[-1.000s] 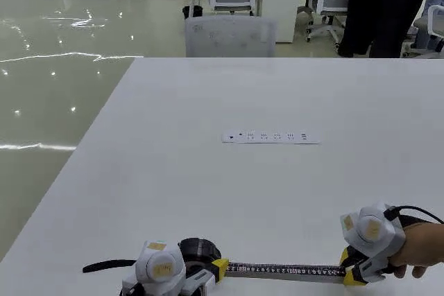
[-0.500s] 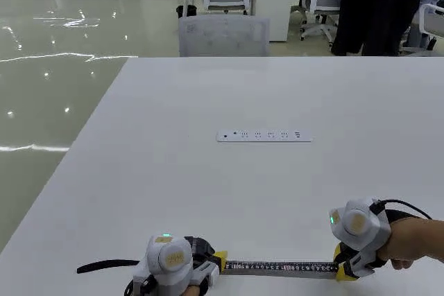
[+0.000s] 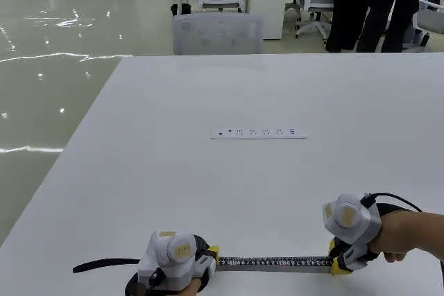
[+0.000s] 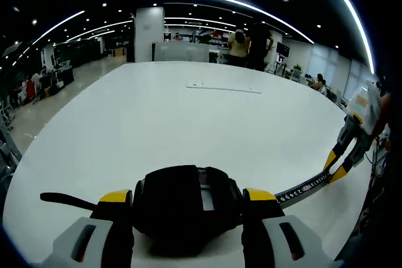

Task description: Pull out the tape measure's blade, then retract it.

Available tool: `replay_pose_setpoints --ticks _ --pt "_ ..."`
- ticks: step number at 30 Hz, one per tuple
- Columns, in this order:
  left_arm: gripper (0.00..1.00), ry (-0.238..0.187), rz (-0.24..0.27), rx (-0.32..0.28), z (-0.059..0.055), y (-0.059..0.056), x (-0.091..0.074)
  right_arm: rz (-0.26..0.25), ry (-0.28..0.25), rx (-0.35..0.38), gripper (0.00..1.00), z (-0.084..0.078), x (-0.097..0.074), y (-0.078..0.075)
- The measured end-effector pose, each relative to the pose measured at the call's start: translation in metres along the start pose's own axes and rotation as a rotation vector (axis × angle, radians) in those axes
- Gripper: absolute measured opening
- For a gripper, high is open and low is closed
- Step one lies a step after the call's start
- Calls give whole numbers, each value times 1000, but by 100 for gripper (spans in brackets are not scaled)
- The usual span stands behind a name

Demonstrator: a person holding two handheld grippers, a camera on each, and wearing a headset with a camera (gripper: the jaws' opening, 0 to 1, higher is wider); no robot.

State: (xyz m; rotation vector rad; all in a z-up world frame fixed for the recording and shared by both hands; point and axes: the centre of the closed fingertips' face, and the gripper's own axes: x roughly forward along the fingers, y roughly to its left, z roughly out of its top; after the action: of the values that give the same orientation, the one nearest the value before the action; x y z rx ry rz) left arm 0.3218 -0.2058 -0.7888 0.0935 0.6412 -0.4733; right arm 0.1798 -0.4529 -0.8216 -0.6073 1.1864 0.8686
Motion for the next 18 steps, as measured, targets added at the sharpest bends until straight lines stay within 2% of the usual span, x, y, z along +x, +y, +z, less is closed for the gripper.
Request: replay_pose_setpoints --ticks 6,9,12,18 --pt "66 4 9 25 0 1 -1 -4 -5 5 13 0 0 0" --pt "64 20 1 30 0 1 -1 -8 -16 13 13 1 0 1" --pt "64 11 -5 28 -1 2 -1 -13 -22 23 13 2 1 1" --pt "64 23 -23 26 -1 1 -1 -20 -40 -22 13 6 2 4"
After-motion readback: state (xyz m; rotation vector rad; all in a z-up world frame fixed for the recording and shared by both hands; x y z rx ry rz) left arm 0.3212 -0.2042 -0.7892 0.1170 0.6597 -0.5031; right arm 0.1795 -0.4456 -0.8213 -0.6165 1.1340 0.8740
